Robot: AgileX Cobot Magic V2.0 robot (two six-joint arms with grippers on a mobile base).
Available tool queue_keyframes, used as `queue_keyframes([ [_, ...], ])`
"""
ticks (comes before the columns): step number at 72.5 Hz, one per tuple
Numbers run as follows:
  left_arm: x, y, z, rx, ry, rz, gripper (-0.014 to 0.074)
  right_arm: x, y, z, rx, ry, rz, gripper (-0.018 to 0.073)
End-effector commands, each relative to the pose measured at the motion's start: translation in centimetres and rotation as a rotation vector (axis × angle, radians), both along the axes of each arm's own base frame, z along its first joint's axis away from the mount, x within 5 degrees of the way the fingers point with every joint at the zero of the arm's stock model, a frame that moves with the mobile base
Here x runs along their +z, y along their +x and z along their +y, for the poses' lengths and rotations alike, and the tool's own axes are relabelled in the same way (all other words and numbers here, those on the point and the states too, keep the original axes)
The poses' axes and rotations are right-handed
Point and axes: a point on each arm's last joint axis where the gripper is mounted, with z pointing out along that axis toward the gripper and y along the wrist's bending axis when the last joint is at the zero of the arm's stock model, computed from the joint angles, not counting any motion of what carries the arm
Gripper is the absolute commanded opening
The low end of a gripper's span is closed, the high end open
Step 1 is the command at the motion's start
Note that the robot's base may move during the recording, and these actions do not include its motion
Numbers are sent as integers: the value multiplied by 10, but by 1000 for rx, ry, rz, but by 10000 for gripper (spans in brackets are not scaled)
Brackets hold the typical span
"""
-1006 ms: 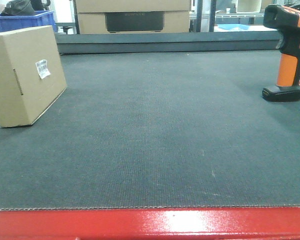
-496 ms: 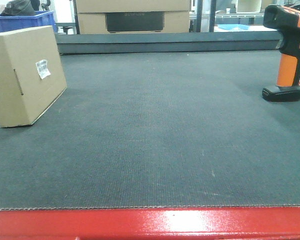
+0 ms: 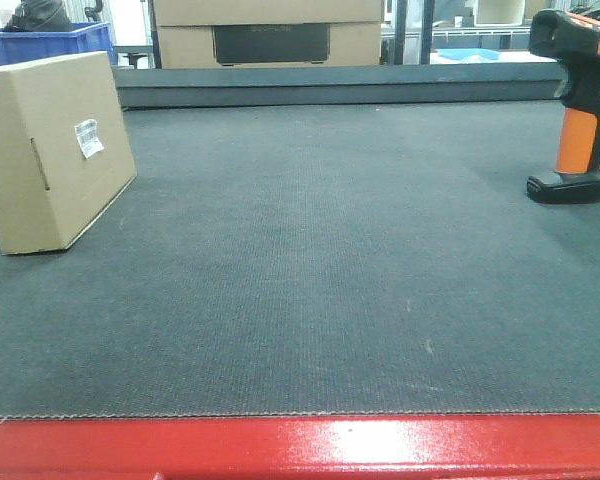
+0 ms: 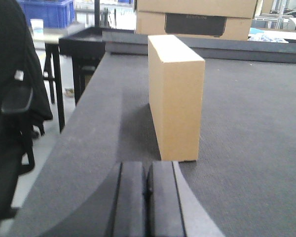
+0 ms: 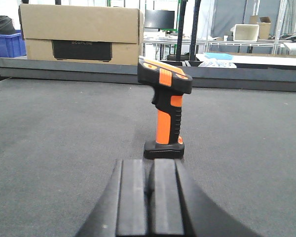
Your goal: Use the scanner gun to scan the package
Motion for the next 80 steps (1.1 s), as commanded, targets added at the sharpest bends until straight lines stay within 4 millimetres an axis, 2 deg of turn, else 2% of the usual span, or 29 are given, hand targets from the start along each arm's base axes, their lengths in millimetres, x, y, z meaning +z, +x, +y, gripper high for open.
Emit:
queue_keyframes([
  [1, 6, 0, 0, 3, 24, -62, -111, 2, 0, 0, -7, 1, -24, -161],
  [15, 12, -1, 0, 4, 4, -126, -111, 2, 0, 0, -7, 1, -24, -161],
  [23, 11, -1, 1, 18, -39, -113, -111, 2, 0, 0, -7, 1, -24, -161],
  [80, 11, -1, 3, 44, -37, -118, -111, 2, 0, 0, -7, 1, -24, -161],
])
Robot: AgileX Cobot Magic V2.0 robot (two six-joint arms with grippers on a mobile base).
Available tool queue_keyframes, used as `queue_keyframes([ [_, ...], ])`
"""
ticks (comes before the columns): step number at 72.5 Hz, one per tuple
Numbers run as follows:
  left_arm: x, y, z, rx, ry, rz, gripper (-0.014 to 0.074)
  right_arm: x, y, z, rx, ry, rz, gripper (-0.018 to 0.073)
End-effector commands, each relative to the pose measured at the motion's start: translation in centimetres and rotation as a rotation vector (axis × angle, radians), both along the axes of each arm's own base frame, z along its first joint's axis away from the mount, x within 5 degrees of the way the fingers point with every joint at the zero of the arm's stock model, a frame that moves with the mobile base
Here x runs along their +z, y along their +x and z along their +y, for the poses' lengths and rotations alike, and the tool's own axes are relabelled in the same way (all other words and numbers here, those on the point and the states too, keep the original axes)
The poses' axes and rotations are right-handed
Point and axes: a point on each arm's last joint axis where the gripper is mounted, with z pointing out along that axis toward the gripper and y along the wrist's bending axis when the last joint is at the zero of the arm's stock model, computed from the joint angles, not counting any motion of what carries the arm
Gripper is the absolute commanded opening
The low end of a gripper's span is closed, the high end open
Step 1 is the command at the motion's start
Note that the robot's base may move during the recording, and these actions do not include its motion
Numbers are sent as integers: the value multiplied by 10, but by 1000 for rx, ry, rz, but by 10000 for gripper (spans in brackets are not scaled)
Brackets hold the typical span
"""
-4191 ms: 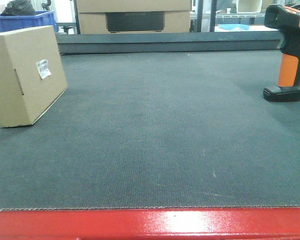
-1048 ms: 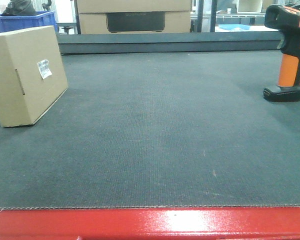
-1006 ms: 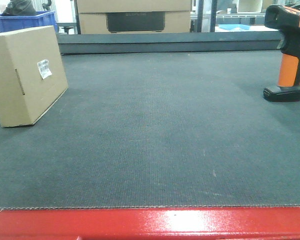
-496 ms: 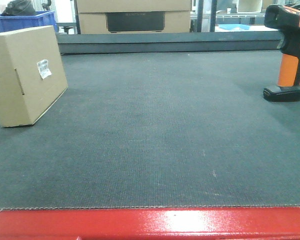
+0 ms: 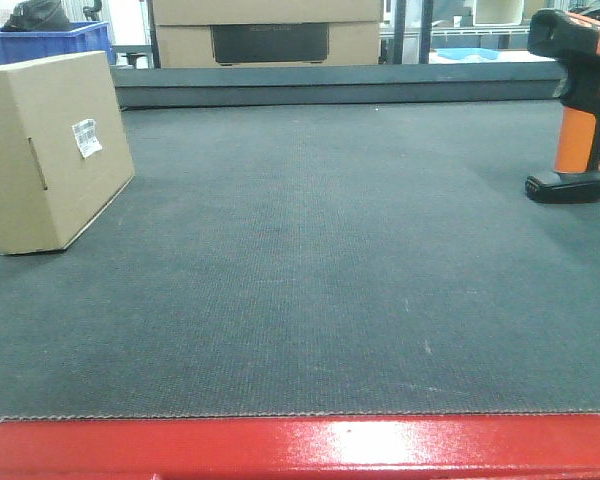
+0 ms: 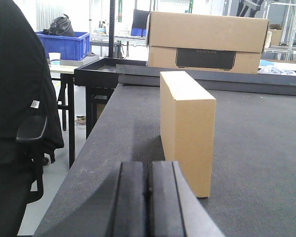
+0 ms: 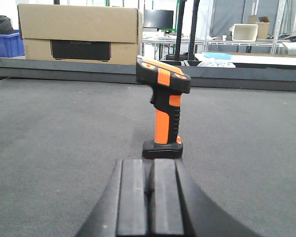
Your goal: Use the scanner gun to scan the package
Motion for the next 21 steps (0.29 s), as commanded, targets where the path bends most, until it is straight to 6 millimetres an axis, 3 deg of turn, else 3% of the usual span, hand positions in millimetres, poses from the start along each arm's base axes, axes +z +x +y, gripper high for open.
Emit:
queue_keyframes([
  [1, 3, -1, 0, 0, -10, -24, -111, 2, 0, 0, -5, 1, -24, -161],
  [21, 3, -1, 0, 0, -10, -24, -111, 2, 0, 0, -5, 1, -24, -161],
])
